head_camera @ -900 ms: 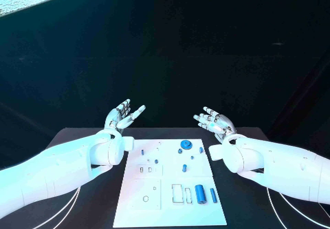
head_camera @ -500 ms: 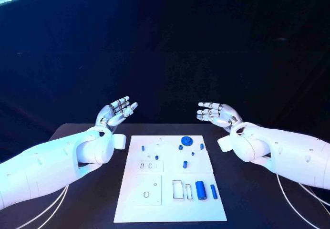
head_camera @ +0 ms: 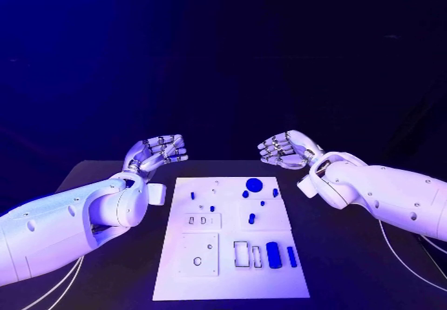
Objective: Assemble the parts on the task board
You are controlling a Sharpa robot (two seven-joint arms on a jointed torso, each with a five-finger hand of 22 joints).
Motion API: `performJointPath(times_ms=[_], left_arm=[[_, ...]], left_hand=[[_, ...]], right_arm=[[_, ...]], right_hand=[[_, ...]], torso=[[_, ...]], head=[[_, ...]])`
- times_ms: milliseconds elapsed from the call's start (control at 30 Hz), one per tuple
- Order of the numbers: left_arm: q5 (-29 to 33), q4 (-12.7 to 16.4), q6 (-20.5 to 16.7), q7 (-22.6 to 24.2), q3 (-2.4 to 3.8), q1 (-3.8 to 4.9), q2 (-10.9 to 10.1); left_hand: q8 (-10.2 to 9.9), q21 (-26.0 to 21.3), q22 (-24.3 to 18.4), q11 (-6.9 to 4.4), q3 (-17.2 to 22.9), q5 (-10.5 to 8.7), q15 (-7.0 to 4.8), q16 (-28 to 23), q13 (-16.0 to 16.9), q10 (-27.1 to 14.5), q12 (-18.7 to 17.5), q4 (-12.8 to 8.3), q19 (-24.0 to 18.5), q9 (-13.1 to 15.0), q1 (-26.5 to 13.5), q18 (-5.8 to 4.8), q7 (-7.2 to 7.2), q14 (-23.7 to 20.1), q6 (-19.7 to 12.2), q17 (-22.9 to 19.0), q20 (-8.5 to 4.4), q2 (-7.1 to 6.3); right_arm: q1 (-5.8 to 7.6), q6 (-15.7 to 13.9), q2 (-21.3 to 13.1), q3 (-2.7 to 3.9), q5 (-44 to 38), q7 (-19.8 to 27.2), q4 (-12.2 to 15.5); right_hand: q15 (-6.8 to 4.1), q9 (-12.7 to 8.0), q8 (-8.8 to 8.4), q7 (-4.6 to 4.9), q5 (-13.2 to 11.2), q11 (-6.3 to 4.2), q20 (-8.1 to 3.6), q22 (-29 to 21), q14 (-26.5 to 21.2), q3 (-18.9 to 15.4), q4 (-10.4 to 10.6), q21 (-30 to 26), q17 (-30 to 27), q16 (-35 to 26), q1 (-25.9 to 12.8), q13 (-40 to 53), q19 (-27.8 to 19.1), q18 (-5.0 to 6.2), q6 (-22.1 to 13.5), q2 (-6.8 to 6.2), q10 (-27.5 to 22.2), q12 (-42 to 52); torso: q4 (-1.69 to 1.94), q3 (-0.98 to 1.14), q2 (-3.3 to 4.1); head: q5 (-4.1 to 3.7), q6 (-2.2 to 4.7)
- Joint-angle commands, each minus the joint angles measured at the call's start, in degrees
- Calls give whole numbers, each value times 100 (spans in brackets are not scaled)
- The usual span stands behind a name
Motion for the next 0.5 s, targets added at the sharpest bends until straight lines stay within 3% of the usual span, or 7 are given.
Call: performJointPath(times_ms=[33, 67, 200, 267, 300, 500], left_arm=[[-194, 147, 174, 33, 18, 29, -69], [-236, 233, 212, 11, 25, 39, -122], [-285, 465, 300, -34, 43, 54, -256], [-298, 598, 343, -53, 56, 60, -322], [-302, 650, 359, -61, 61, 62, -345], [-314, 932, 444, -94, 103, 69, -437]], left_hand=[[77, 212, 85, -63, 63, -22, -86, 156, 3, 183, 14, 0, 240, 52, 70, 78, 233, 237, 124, 194, -103, -23], [122, 373, 158, -105, 101, -24, -147, 272, 3, 308, 5, 1, 384, 89, 76, 76, 204, 408, 200, 360, -173, -42], [156, 706, 324, -161, 180, -25, -242, 464, -1, 470, -54, 1, 598, 141, 71, 69, 163, 664, 275, 692, -286, -83], [164, 825, 389, -175, 210, -25, -266, 516, 0, 521, -77, 0, 631, 159, 68, 65, 155, 715, 298, 812, -321, -100], [166, 900, 431, -182, 227, -26, -277, 543, -1, 544, -91, 0, 654, 169, 67, 64, 151, 735, 309, 877, -337, -110], [156, 1142, 571, -192, 283, -28, -301, 621, -5, 577, -157, -2, 676, 193, 62, 57, 145, 771, 310, 1090, -376, -145]], right_arm=[[51, 419, 27, 2, -1363, -369, -49], [75, 467, 38, 2, -1701, -446, -65], [123, 518, 57, 2, -2531, -685, -33], [138, 543, 59, 2, -3004, -856, 29], [142, 561, 60, 2, -3178, -931, 58], [155, 798, 117, 2, -4137, -1366, 208]], right_hand=[[-50, -4, 0, 124, -8, -33, -51, 13, 150, 22, 3, 55, 17, 58, 27, -6, 119, 40, 55, -58, 79, -54], [-114, -9, -5, 96, -11, -68, -116, 40, 370, 5, 4, 137, 60, 134, 47, -4, 283, 41, 98, -77, 159, -72], [-315, 3, 29, -10, -31, -206, -331, 177, 935, -88, 11, 438, 231, 347, 87, 10, 710, 35, 284, -120, 498, -57], [-511, 48, 105, -133, -37, -352, -539, 393, 1434, -240, 7, 827, 474, 581, 130, 30, 1061, 19, 524, -151, 912, -34], [-566, 56, 113, -151, -38, -387, -598, 467, 1595, -290, 3, 953, 559, 667, 142, 31, 1150, 26, 568, -167, 986, -44], [-782, 92, 84, -292, 128, -529, -927, 1055, 2497, -552, 16, 1885, 1249, 1428, 113, 24, 1645, 17, 741, -316, 1140, -98]], torso=[[2, 8, 154], [9, 5, 209], [19, -3, 314], [33, -8, 369], [38, -9, 389], [69, -13, 490]], head=[[-31, 21], [-52, 46], [-91, 75], [-118, 93], [-127, 99], [-153, 131]])
